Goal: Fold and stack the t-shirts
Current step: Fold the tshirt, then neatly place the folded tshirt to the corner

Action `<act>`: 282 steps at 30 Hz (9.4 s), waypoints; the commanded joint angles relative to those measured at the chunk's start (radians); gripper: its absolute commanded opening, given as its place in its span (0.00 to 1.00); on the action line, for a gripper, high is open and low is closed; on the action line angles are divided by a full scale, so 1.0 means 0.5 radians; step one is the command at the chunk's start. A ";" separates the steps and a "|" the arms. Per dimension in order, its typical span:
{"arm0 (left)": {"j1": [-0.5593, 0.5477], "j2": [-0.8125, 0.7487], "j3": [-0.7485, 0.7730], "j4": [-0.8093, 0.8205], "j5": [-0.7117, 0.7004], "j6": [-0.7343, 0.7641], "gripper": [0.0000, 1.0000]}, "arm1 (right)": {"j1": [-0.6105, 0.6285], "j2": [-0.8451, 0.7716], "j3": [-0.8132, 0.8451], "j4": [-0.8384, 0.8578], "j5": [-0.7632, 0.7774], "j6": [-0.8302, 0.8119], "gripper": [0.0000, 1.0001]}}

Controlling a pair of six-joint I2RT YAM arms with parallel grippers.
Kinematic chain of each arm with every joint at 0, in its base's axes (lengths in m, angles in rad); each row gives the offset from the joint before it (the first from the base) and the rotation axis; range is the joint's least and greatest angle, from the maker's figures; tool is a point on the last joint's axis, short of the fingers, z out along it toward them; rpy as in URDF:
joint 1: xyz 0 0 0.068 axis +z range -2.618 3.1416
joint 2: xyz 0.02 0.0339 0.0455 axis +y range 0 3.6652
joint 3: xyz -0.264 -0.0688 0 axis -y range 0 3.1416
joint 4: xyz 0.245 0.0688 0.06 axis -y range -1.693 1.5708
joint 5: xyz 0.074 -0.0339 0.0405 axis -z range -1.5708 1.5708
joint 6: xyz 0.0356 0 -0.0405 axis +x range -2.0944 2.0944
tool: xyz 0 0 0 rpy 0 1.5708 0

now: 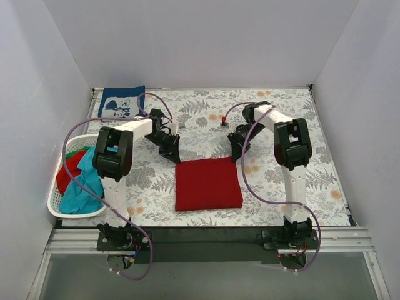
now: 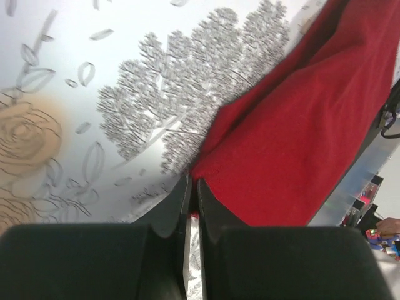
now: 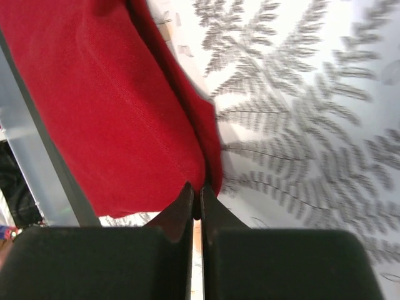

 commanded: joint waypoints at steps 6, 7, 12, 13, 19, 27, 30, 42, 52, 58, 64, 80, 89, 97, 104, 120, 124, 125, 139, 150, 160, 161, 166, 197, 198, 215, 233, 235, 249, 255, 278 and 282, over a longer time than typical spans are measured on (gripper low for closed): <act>0.112 0.133 0.257 0.152 -0.103 -0.079 0.00 | -0.175 0.147 0.376 0.002 0.071 0.120 0.01; 0.115 0.148 0.290 0.171 -0.134 -0.088 0.00 | -0.194 0.160 0.401 0.014 0.084 0.136 0.01; 0.137 0.289 0.505 0.207 -0.201 -0.128 0.00 | -0.234 0.218 0.515 0.134 0.130 0.218 0.01; 0.137 0.298 0.527 0.214 -0.201 -0.131 0.00 | -0.231 0.230 0.552 0.134 0.124 0.228 0.01; 0.155 0.378 0.741 0.284 -0.192 -0.171 0.08 | -0.234 0.215 0.668 0.208 0.117 0.317 0.24; 0.210 -0.014 0.604 0.431 0.172 -0.434 0.53 | -0.276 -0.144 0.577 0.245 -0.189 0.406 0.76; 0.192 -0.140 0.439 0.578 0.335 -0.676 0.63 | -0.228 -0.242 0.457 0.275 -0.382 0.482 0.91; -0.017 0.068 0.123 1.170 0.477 -1.385 0.70 | 0.052 0.104 0.481 0.502 -0.610 0.789 0.98; 0.100 0.311 0.015 1.315 0.501 -1.398 0.72 | -0.151 0.403 0.580 0.518 -0.376 0.697 0.98; 0.011 -0.277 -0.230 1.309 0.648 -1.306 0.74 | -0.132 -0.115 0.250 0.536 -0.631 0.817 0.98; -0.179 -0.680 -0.693 1.471 0.587 -1.545 0.76 | -0.010 -0.503 -0.529 0.812 -0.855 1.043 0.98; -0.127 -0.597 -0.906 1.423 0.544 -1.217 0.80 | -0.154 -0.401 -0.828 0.938 -0.649 1.035 0.98; -0.354 -0.999 -1.000 1.450 0.661 -1.435 0.86 | 0.070 -0.718 -0.991 0.969 -0.932 1.206 0.98; -0.361 -0.693 -1.289 1.677 0.471 -1.555 0.88 | 0.095 -0.329 -1.151 1.058 -0.843 1.222 0.98; -0.247 -0.517 -1.204 1.444 0.437 -1.266 0.89 | -0.147 -0.224 -1.270 1.039 -0.647 1.053 0.98; -0.115 -1.091 -0.707 0.769 0.198 -0.800 0.93 | -0.268 -0.591 -0.590 0.463 -0.316 0.563 0.98; -0.020 -1.155 -0.498 0.747 -0.166 -0.876 0.94 | -0.203 -0.675 -0.574 0.456 -0.193 0.522 0.98; -0.005 -1.174 -0.443 0.760 -0.225 -0.898 0.93 | -0.185 -0.690 -0.562 0.466 -0.171 0.519 0.97; 0.430 -1.006 0.030 0.331 -0.481 -1.018 0.94 | 0.757 -0.770 -0.135 0.935 0.823 0.740 0.54; 0.492 -0.941 0.061 0.201 -0.502 -1.008 0.95 | 1.211 -0.718 -0.316 1.036 1.142 0.795 0.52; 0.492 -1.005 -0.053 0.198 -0.511 -0.987 0.95 | 1.310 -0.623 -0.433 1.171 1.185 0.863 0.51; 0.492 -1.017 -0.071 0.204 -0.514 -0.987 0.94 | 1.313 -0.595 -0.436 1.183 1.194 0.872 0.51; 0.489 -1.054 -0.096 0.208 -0.545 -0.941 0.95 | 1.328 -0.518 -0.503 1.275 1.231 0.884 0.51; 0.413 -0.647 -0.445 1.017 -0.057 -2.017 0.93 | 0.988 -0.960 -0.660 1.506 0.848 0.848 0.01; 0.388 -0.592 -0.449 1.060 -0.024 -2.088 0.93 | 0.981 -0.966 -0.666 1.512 0.848 0.854 0.01; -0.029 -0.245 -0.516 1.183 -0.358 -2.794 0.95 | 0.969 -0.868 -0.491 1.622 0.888 1.074 0.01; -0.103 0.001 -0.427 1.438 -0.505 -2.898 0.67 | 1.024 -0.862 -0.436 1.693 0.869 1.185 0.01; -0.106 0.010 -0.415 1.444 -0.511 -2.889 0.60 | 1.027 -0.862 -0.436 1.696 0.860 1.188 0.01; -0.136 0.020 -0.231 1.309 -0.719 -2.614 0.00 | 1.027 -0.819 -0.362 1.705 0.777 1.185 0.07; -0.112 -0.017 -0.038 1.064 -0.858 -2.227 0.00 | 0.966 -0.948 -0.485 1.699 0.746 1.090 0.61; 0.207 0.378 1.523 0.254 -1.131 -0.650 0.00 | 0.625 -1.390 -0.930 1.589 0.958 0.838 0.98; 0.299 0.492 1.791 0.220 -1.149 -0.521 0.00 | 0.619 -1.387 -0.927 1.564 0.967 0.838 0.98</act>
